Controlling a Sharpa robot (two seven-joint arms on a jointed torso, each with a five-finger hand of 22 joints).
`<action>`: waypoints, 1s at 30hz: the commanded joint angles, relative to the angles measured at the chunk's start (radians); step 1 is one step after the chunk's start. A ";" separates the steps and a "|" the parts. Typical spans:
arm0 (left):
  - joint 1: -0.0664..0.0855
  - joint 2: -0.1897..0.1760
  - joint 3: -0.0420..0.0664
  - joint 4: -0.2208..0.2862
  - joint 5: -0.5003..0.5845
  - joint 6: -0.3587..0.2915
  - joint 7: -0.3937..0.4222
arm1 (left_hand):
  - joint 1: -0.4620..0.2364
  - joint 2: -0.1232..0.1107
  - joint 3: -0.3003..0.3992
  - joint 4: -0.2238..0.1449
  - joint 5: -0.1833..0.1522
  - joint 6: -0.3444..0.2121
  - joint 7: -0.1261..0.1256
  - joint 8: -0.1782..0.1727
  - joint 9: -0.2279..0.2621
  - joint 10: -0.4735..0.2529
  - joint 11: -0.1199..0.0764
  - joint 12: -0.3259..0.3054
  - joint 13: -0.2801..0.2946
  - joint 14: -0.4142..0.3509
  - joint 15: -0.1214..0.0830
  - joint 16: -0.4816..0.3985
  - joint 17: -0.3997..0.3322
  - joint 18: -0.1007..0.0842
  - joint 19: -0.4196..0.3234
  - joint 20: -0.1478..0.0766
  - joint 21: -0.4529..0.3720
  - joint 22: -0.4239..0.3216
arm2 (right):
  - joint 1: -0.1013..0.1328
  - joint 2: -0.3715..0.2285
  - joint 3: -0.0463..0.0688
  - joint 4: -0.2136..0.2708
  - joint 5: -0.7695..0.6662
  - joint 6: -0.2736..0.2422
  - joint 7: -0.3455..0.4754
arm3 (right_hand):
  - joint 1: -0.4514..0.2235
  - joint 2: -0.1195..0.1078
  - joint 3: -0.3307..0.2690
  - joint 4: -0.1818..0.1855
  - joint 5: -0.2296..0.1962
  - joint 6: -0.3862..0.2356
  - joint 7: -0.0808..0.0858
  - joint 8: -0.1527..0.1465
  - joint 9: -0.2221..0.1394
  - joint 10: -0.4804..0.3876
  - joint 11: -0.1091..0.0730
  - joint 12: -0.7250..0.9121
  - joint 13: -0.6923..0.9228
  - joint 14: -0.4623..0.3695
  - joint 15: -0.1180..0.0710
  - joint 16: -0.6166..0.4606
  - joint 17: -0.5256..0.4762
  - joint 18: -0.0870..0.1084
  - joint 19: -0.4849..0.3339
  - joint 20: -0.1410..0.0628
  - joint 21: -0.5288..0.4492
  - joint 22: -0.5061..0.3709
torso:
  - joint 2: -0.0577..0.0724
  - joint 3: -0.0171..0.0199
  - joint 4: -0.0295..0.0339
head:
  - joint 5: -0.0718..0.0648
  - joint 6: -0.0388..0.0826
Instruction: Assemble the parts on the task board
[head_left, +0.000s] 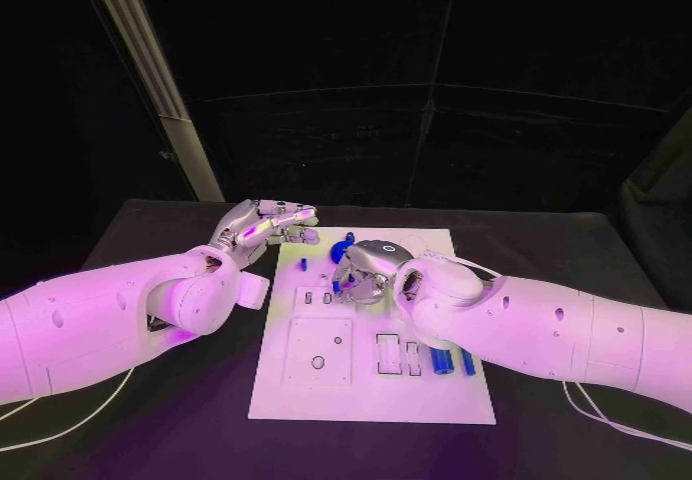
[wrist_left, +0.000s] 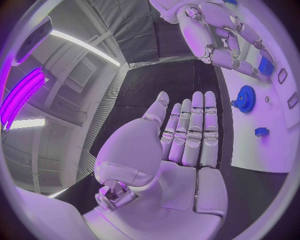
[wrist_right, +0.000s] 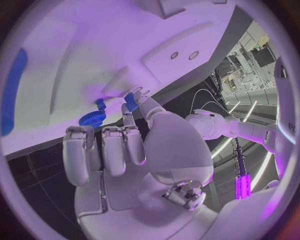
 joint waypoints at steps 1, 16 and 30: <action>0.002 0.001 0.001 0.001 -0.004 0.013 0.010 | 0.001 0.009 0.000 -0.004 0.001 0.006 0.000 -0.004 -0.001 0.004 0.001 -0.006 -0.001 0.003 0.000 -0.005 0.001 0.004 -0.005 -0.002 0.000 -0.002 | 0.001 0.003 -0.001 0.000 -0.020 0.019 -0.009 | -0.012 -0.002 -0.003 -0.003 0.005 0.011 -0.007 0.006 0.001 0.053 -0.003 -0.001 0.172 0.075 -0.005 -0.002 0.140 -0.007 0.108 -0.005 0.004 0.263 | 0.000 0.0002 -0.0006 | 0.002 -0.002; 0.002 0.001 0.001 0.000 -0.004 0.016 0.009 | 0.001 0.009 0.000 -0.004 0.001 0.006 0.000 -0.004 -0.001 0.004 0.001 -0.006 -0.001 0.003 0.000 -0.005 0.001 0.004 -0.005 -0.002 0.000 -0.002 | -0.003 0.001 -0.004 0.006 -0.026 0.052 -0.015 | -0.020 -0.005 -0.006 -0.003 0.004 0.012 -0.007 0.005 0.002 0.052 -0.004 -0.001 0.172 0.075 -0.005 -0.002 0.139 -0.007 0.108 -0.004 0.004 0.263 | -0.001 0.0005 -0.0008 | 0.006 -0.007; 0.002 0.000 0.001 -0.002 -0.004 0.016 0.007 | 0.001 0.009 0.000 -0.004 0.001 0.006 0.000 -0.004 -0.001 0.004 0.001 -0.006 -0.001 0.003 0.000 -0.005 0.001 0.004 -0.005 -0.002 0.000 -0.002 | -0.003 -0.006 -0.004 0.015 -0.039 0.080 -0.027 | -0.039 -0.031 -0.016 -0.011 0.000 -0.005 -0.003 0.000 -0.002 0.046 -0.001 -0.013 0.163 0.073 -0.003 -0.008 0.130 -0.007 0.108 -0.002 0.004 0.263 | -0.001 0.0004 -0.0007 | 0.007 -0.008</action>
